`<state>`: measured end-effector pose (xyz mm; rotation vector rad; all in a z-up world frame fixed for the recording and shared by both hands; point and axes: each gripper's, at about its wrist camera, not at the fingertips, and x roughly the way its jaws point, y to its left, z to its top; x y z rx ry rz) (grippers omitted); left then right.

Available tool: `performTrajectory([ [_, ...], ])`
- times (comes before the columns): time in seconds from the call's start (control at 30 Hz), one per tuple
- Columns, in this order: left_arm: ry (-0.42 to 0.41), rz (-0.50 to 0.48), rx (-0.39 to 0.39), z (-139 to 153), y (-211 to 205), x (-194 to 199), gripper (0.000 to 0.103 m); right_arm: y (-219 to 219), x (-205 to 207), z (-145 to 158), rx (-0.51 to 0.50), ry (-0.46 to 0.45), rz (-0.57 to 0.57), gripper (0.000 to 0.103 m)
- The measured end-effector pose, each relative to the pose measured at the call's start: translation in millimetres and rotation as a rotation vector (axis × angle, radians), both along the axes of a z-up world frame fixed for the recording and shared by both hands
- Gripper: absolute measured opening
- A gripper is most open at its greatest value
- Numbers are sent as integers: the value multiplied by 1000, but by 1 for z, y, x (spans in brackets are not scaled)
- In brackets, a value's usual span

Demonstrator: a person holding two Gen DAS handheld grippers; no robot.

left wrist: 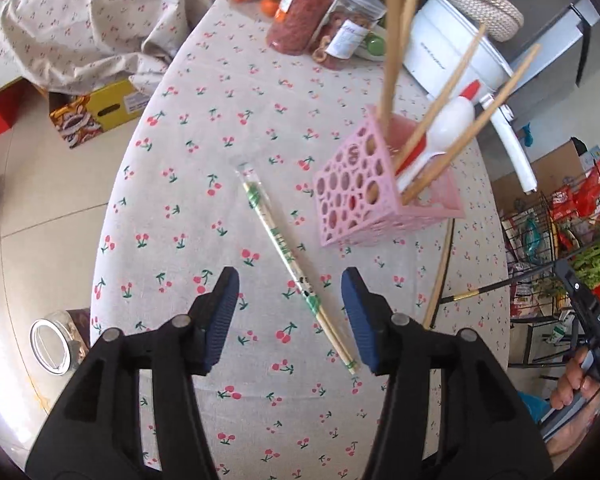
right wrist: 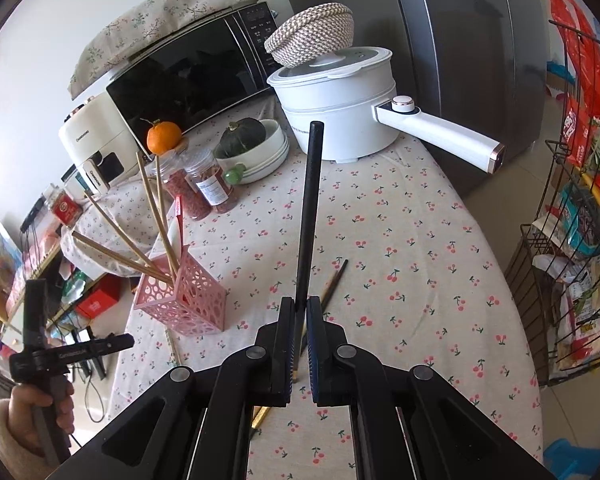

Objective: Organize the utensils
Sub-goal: 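Lower the wrapped chopsticks into the pink basket with the left gripper while the right gripper carries the black chopstick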

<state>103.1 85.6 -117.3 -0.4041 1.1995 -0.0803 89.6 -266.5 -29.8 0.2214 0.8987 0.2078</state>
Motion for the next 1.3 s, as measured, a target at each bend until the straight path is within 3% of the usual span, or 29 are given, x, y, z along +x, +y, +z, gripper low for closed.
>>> performTrajectory([
  [0.1,18,54,-20,-15,1,9,50,-3,3,-1,7,7,-7,6],
  [0.27,29,68,34,-35,-18,24,37,-8,3,-2,14,13,-14,6],
  [0.43,8,51,178,-41,-29,28,18,-15,-1,-4,14,20,-22,6],
  [0.57,72,-7,246,-37,-29,22,13,-19,-3,-5,22,30,-24,6],
  [0.9,153,-138,274,-38,-27,28,13,-9,3,3,25,18,-13,6],
  [1.1,107,-54,209,-34,-5,20,10,-6,-3,10,48,0,-26,6],
  [1.3,-72,-21,181,16,6,2,10,0,-9,25,65,-42,-15,6],
])
